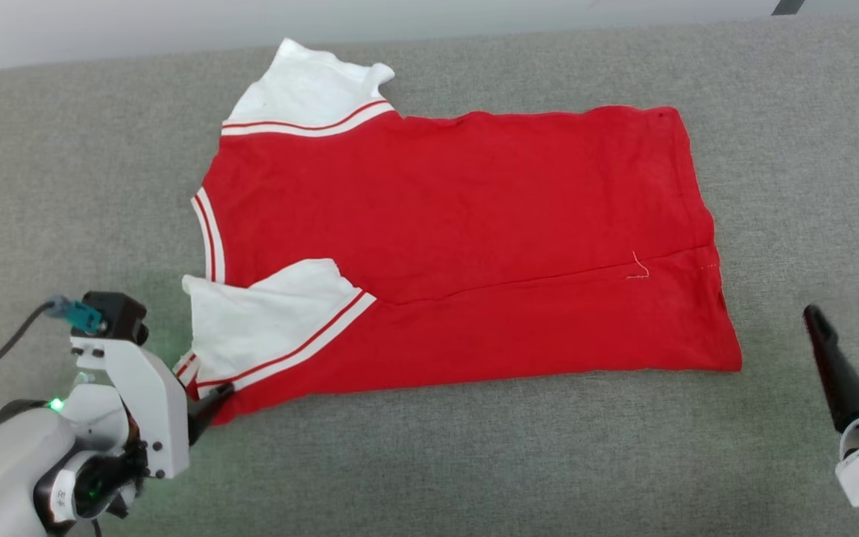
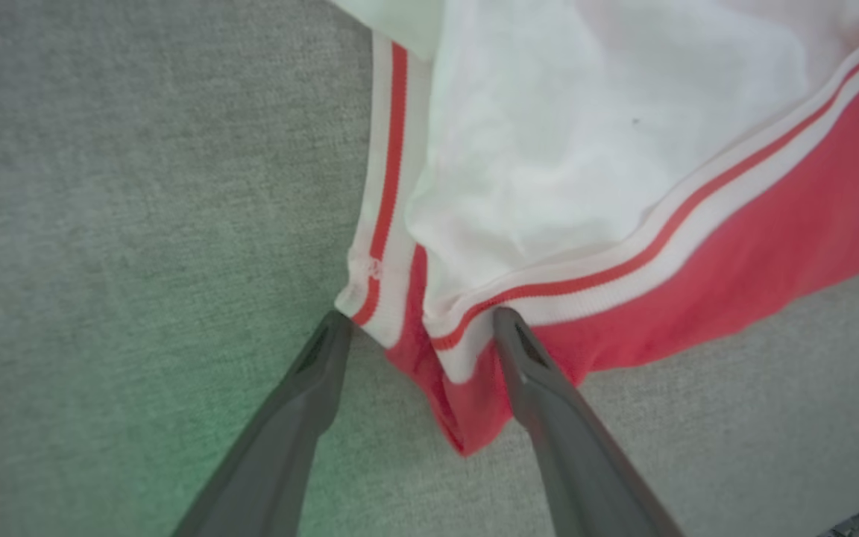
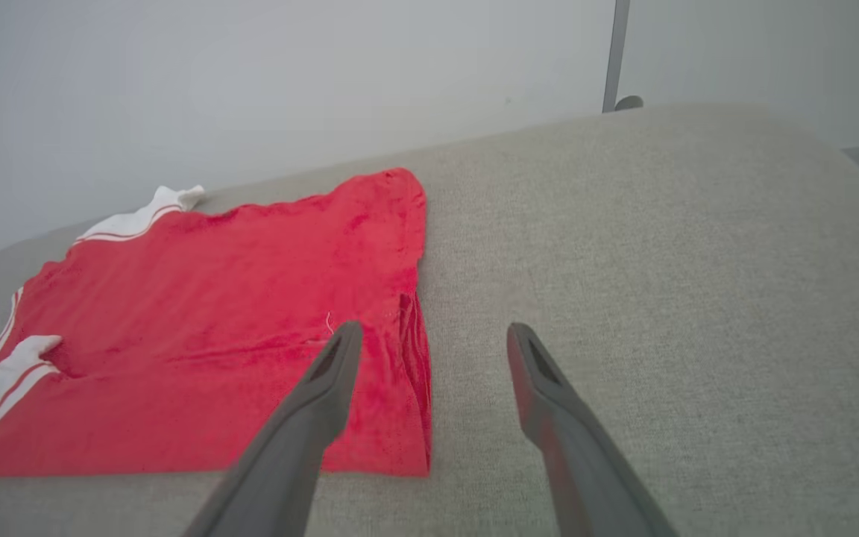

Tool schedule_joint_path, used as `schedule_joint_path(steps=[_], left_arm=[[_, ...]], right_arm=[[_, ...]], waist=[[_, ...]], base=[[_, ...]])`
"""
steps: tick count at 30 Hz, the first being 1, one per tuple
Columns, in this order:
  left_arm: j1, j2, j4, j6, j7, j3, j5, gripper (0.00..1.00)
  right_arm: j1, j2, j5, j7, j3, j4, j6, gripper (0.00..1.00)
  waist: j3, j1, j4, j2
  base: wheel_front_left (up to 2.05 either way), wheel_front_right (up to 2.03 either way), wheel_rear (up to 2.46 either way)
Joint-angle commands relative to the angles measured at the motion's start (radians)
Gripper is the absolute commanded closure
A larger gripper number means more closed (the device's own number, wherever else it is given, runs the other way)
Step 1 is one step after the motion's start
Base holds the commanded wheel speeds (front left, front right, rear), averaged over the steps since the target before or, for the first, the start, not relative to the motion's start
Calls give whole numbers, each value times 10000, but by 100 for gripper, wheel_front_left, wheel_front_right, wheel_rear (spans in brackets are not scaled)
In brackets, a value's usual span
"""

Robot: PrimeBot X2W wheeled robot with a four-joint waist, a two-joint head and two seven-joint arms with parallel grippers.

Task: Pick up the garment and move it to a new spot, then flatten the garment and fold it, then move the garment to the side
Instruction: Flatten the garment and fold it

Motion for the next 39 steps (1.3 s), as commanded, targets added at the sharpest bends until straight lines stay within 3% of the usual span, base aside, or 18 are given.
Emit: schedule_joint_path(steps=[1, 13, 26, 27, 28, 29, 30, 39], left_arm=[[211, -253, 306, -73, 147, -222, -54, 100], [-233, -751, 803, -537, 188, -298, 209, 100], [-590, -1230, 1216, -965, 122, -331, 378, 100], [-594, -1255, 1257, -992, 124, -332, 387, 100], [-600, -1280, 1295, -1019, 115, -339, 395, 100], [-600, -1280, 1295, -1019, 115, -339, 395, 100], [-607, -1309, 1336, -1045, 103, -342, 397, 100], [-583, -1155, 1343, -1244, 135, -183, 177, 100]], right_arm=[[119, 83, 87, 338, -11, 32, -7, 0], [-708, -15, -29, 2917, 223, 1230, -7, 0], [-2298, -332, -268, 4107, 795, 3628, -4, 0], [-2348, -376, -273, 4161, 913, 3829, -4, 28], [-2402, -390, -209, 4160, 1024, 3977, -5, 94], [-2402, -390, -209, 4160, 1024, 3977, -5, 94], [-2451, -482, -245, 4184, 1137, 4107, -4, 100], [-2600, -847, 14, 4441, 1109, 4172, -7, 100]], waist=[[42, 0, -45, 0], [319, 0, 309, 0], [639, 0, 811, 0], [647, 0, 826, 0], [646, 0, 836, 0], [646, 0, 836, 0], [643, 0, 847, 0], [418, 0, 882, 0]], base=[[0, 0, 0], [0, 0, 0], [0, 0, 0], [0, 0, 0], [0, 0, 0], [0, 0, 0], [0, 0, 0], [0, 0, 0]])
